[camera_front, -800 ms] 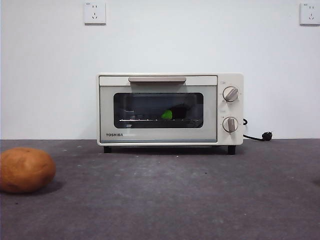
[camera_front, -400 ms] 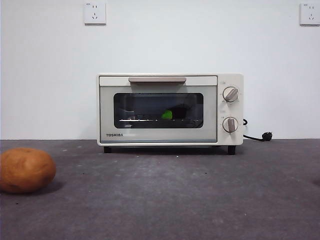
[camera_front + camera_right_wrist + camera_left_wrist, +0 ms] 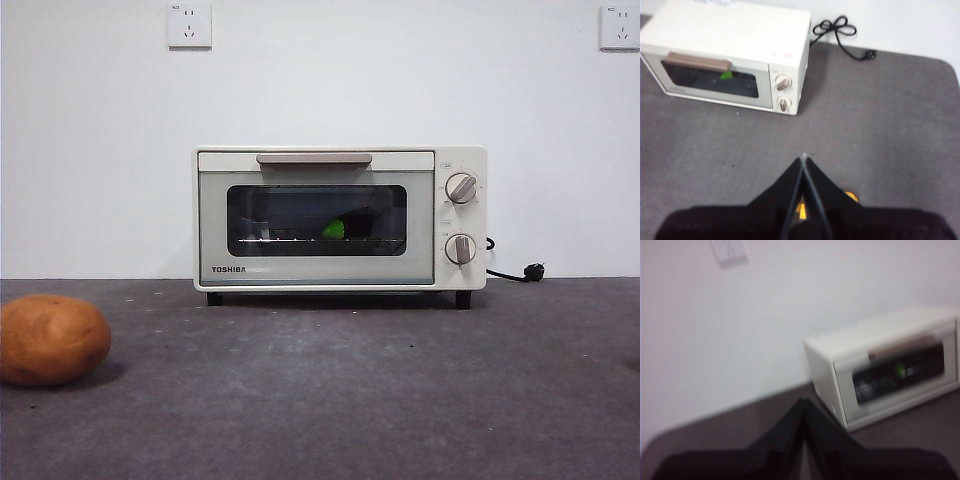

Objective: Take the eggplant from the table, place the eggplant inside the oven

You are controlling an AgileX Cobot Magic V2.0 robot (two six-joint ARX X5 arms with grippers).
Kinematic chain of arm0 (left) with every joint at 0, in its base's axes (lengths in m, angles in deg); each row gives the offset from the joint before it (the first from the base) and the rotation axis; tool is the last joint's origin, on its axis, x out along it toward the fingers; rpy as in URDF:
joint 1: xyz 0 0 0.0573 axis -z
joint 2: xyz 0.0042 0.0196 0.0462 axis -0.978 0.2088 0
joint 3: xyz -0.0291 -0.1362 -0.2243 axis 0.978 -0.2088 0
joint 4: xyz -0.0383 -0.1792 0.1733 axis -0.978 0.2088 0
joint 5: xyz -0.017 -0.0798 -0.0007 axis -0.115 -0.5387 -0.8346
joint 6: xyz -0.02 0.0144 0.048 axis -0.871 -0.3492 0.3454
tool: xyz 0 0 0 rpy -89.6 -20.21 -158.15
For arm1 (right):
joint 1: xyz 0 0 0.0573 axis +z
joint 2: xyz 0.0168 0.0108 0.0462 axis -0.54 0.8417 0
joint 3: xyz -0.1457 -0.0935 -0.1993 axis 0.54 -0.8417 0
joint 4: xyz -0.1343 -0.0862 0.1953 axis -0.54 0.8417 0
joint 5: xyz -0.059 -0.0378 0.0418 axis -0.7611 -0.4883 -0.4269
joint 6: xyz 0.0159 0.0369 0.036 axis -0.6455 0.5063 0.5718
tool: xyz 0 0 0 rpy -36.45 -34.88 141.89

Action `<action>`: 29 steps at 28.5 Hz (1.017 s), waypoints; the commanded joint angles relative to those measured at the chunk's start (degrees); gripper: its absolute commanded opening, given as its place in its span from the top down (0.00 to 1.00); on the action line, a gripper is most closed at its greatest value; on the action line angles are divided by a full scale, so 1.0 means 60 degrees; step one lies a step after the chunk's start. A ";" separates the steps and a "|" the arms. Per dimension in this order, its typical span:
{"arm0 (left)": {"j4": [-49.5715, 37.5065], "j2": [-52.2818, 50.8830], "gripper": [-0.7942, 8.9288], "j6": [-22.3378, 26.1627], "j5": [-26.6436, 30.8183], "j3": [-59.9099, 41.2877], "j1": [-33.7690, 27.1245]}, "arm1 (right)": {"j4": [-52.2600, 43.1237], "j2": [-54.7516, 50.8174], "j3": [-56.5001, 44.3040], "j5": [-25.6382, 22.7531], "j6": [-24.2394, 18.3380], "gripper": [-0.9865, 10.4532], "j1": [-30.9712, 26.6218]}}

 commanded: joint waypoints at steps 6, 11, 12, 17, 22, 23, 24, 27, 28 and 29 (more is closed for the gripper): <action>-0.0127 -0.1308 0.92 -0.0328 0.0149 -0.2288 -0.0226 | 0.0215 0.1235 -0.0022 -0.0029 0.0098 0.91 0.0000; -0.0109 -0.2051 0.92 -0.0823 0.0528 -0.3340 -0.0423 | 0.0215 0.2146 -0.0022 -0.0033 0.0098 0.91 0.0000; -0.0124 -0.2098 0.92 -0.0907 0.0583 -0.3490 -0.0437 | 0.0215 0.2295 -0.0022 -0.0029 0.0098 0.91 0.0000; 0.0113 -0.2095 0.92 -0.1322 0.0638 -0.4036 -0.0437 | 0.0215 0.3096 -0.0022 -0.0029 0.0102 0.91 0.0000; 0.0080 -0.2091 0.92 -0.1727 0.0623 -0.4033 -0.0437 | 0.0204 0.3920 -0.0022 -0.0033 0.0102 0.91 -0.0007; 0.0033 -0.2080 0.92 -0.2255 0.0605 -0.4029 -0.0437 | 0.0200 0.4029 -0.0022 -0.0029 0.0102 0.91 -0.0007; 0.0029 -0.2062 0.92 -0.2404 0.0605 -0.4029 -0.0437 | 0.0168 0.4113 -0.0022 -0.0029 0.0102 0.91 -0.0007; 0.0026 -0.1993 0.92 -0.2393 0.0612 -0.4029 -0.0437 | -0.0208 0.4186 -0.0022 -0.0033 0.0098 0.91 -0.0007; 0.0026 -0.1974 0.92 -0.2393 0.0616 -0.4029 -0.0437 | -0.0346 0.4186 -0.0022 -0.0029 0.0098 0.91 -0.0007; 0.0026 -0.1945 0.92 -0.2393 0.0612 -0.4029 -0.0437 | -0.0499 0.4186 -0.0022 -0.0033 0.0098 0.91 -0.0007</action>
